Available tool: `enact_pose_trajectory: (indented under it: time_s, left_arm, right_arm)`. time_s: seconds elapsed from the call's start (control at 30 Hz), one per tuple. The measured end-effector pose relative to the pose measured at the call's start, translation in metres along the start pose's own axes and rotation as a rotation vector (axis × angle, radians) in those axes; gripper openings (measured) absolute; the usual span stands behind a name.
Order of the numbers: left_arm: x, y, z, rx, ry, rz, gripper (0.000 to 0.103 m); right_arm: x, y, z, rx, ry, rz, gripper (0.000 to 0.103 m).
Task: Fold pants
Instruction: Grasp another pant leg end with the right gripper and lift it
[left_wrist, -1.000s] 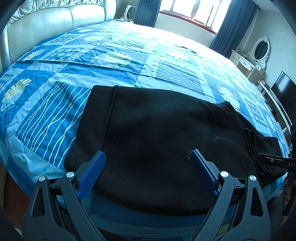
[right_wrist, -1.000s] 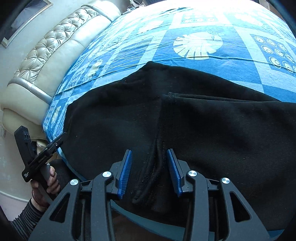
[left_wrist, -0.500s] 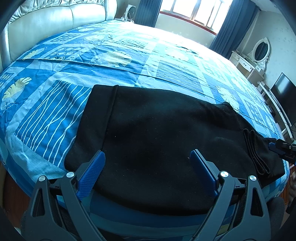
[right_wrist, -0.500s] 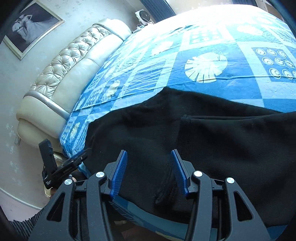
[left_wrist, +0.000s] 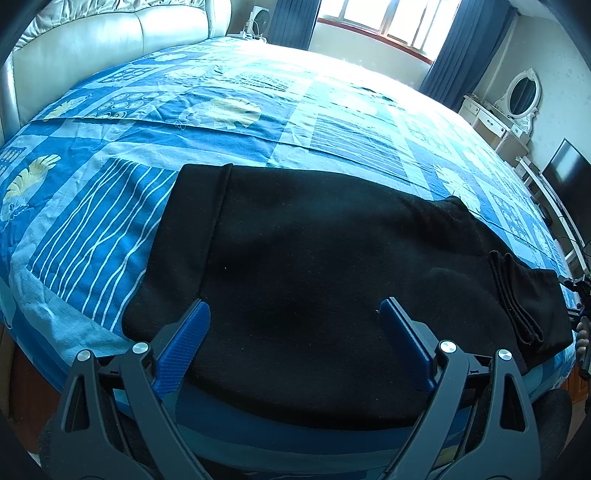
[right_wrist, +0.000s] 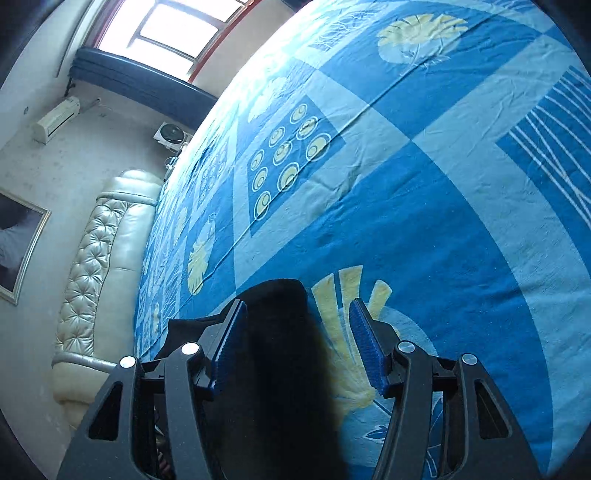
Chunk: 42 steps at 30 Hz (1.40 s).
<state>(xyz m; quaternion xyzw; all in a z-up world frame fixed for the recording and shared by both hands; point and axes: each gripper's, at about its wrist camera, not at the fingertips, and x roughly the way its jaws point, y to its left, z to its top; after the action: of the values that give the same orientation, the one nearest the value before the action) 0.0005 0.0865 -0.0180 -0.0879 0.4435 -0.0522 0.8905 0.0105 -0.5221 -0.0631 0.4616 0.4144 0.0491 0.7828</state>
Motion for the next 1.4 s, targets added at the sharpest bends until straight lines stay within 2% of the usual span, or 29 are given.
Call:
enact_pose_trajectory:
  time_s: [0.03,0.1,0.13,0.27,0.47,0.6,0.77,0.93,1.07,1.13,1.27,1.4]
  left_arm:
    - [0.000,0.000,0.000,0.002,0.001,0.002,0.093]
    - [0.002,-0.001,0.000,0.006,0.004,0.007,0.093]
    - [0.002,-0.001,0.000,0.008,0.006,0.009,0.093]
    - [0.003,-0.001,0.000,0.013,0.009,0.011,0.093]
    - [0.003,-0.002,-0.001,0.017,0.008,0.009,0.093]
    - [0.002,0.000,-0.001,0.008,0.008,0.000,0.093]
    - [0.002,0.001,0.000,0.001,0.009,-0.004,0.093]
    - [0.001,0.001,0.000,0.000,0.009,-0.005,0.093]
    - [0.001,0.001,0.000,0.002,0.009,-0.004,0.093]
    - [0.002,0.001,0.000,0.002,0.009,-0.003,0.093]
    - [0.001,0.001,0.000,0.002,0.009,-0.003,0.093]
    - [0.001,0.001,0.000,0.002,0.009,-0.003,0.093]
  right_arm:
    - [0.003,-0.003,0.000,0.012,-0.003,0.024,0.057]
    - [0.010,-0.007,-0.001,0.031,0.002,0.068,0.044]
    - [0.015,-0.008,-0.001,0.038,0.021,0.071,0.028]
    - [0.025,-0.005,-0.004,-0.011,0.018,0.004,0.022]
    - [0.024,-0.006,-0.006,0.003,0.008,0.014,0.023]
    - [0.014,-0.012,-0.013,0.064,0.027,0.070,0.032]
    - [-0.001,-0.018,-0.034,0.122,0.088,0.113,0.042]
    - [-0.008,-0.027,-0.059,0.205,0.133,0.165,0.044]
    - [-0.013,-0.035,-0.076,0.259,0.134,0.209,0.045]
    - [-0.014,-0.034,-0.082,0.243,0.128,0.198,0.044]
    - [-0.013,-0.031,-0.091,0.186,0.099,0.111,0.028]
    - [-0.011,-0.028,-0.097,0.154,0.072,0.071,0.022]
